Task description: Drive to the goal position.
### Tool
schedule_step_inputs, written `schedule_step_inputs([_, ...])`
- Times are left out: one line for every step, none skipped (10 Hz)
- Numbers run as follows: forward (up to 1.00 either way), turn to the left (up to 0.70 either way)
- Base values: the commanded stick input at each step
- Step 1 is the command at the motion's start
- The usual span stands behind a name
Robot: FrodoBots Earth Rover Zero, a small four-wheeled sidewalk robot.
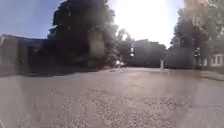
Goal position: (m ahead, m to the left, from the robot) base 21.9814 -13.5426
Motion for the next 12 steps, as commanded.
schedule_step_inputs([0.7, -0.14])
schedule_step_inputs([0.7, -0.14])
schedule_step_inputs([0.7, -0.14])
schedule_step_inputs([0.7, -0.14])
schedule_step_inputs([0.7, -0.14])
schedule_step_inputs([0.7, -0.14])
schedule_step_inputs([0.7, -0.14])
schedule_step_inputs([0.7, -0.14])
schedule_step_inputs([0.7, -0.14])
schedule_step_inputs([0.7, -0.14])
schedule_step_inputs([0.7, -0.14])
schedule_step_inputs([0.7, -0.14])
